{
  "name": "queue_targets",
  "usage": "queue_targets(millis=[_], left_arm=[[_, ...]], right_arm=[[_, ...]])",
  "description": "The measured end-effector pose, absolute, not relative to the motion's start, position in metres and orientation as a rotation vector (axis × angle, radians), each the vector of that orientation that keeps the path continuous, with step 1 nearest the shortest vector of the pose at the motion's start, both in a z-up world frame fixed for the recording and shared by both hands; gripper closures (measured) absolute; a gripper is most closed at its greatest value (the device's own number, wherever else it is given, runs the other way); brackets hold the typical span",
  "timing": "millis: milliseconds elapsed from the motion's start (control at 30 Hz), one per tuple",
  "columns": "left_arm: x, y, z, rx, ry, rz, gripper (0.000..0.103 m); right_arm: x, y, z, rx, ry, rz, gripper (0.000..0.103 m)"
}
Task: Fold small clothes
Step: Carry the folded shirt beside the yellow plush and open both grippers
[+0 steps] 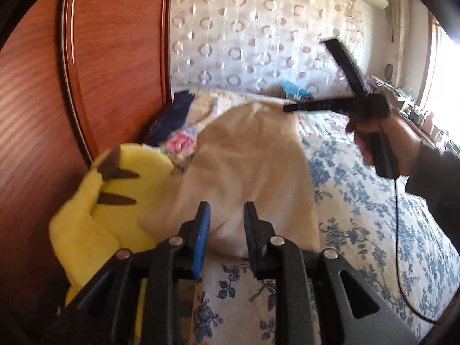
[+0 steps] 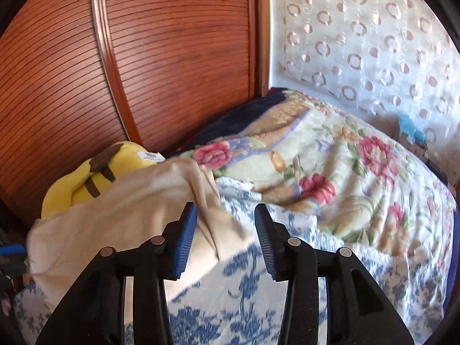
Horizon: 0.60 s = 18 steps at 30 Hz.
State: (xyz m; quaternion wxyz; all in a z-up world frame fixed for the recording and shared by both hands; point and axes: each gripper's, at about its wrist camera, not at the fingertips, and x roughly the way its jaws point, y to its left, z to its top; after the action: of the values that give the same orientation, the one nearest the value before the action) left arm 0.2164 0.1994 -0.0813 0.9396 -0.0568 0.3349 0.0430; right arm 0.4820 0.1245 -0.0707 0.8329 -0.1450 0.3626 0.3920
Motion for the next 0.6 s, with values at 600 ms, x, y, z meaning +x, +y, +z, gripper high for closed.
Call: queue_targets(millis=[600], left_arm=[[0.183, 0.077, -0.033, -0.018, 0.62, -0.034, 0.078]], right_arm=[[0.274, -0.068, 0.005, -0.113, 0.599, 0.653, 0.042]])
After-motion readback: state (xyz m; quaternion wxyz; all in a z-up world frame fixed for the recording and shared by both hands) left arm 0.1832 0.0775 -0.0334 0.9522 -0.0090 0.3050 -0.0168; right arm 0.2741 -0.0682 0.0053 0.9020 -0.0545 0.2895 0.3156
